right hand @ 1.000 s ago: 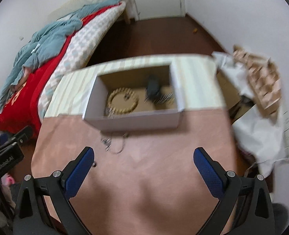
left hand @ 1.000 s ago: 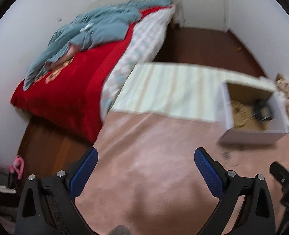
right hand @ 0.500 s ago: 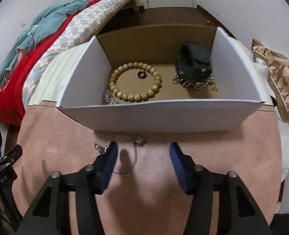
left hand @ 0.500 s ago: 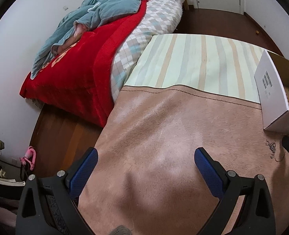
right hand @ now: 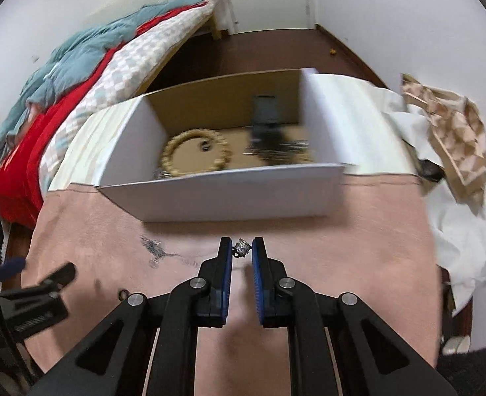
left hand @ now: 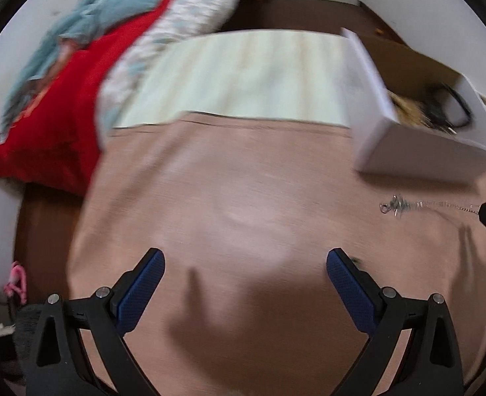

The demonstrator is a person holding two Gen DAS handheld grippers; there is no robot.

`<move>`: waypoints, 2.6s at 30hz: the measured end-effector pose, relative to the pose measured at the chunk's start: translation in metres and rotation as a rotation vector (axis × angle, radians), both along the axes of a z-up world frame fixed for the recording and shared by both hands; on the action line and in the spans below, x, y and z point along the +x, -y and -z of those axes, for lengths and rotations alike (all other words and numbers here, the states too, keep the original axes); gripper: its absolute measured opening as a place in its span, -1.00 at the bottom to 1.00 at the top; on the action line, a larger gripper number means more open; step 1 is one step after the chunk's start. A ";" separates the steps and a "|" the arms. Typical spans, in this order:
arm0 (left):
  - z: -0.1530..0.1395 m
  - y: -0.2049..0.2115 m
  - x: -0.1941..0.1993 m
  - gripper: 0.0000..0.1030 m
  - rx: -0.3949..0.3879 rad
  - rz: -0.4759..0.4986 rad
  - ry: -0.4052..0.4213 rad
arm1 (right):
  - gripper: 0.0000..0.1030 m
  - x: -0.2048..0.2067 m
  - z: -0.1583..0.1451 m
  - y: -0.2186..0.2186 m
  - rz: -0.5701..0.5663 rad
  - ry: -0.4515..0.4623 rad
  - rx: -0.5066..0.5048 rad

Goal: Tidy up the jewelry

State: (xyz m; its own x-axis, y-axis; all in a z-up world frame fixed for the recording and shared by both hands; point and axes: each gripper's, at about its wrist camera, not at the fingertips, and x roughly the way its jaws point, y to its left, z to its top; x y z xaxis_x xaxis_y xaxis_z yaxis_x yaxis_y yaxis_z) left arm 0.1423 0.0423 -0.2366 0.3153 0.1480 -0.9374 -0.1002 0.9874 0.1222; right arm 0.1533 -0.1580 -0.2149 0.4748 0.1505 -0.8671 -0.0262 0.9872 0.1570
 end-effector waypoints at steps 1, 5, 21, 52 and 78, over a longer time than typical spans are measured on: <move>0.004 0.010 0.000 0.94 -0.017 0.024 -0.014 | -0.76 -0.005 -0.004 0.011 0.021 -0.002 0.004; 0.013 0.037 -0.002 0.86 -0.043 0.095 -0.037 | -0.76 -0.022 -0.012 0.045 0.089 -0.011 0.004; 0.004 0.066 -0.013 -0.83 -0.081 0.176 -0.004 | -0.75 -0.041 -0.018 0.066 0.135 -0.009 0.006; -0.087 0.056 0.115 -0.83 -0.262 0.205 0.050 | -0.76 0.056 -0.138 0.039 -0.009 0.171 0.106; -0.105 0.034 0.110 0.81 -0.094 0.086 0.119 | 0.49 0.074 -0.088 0.060 0.009 -0.047 0.055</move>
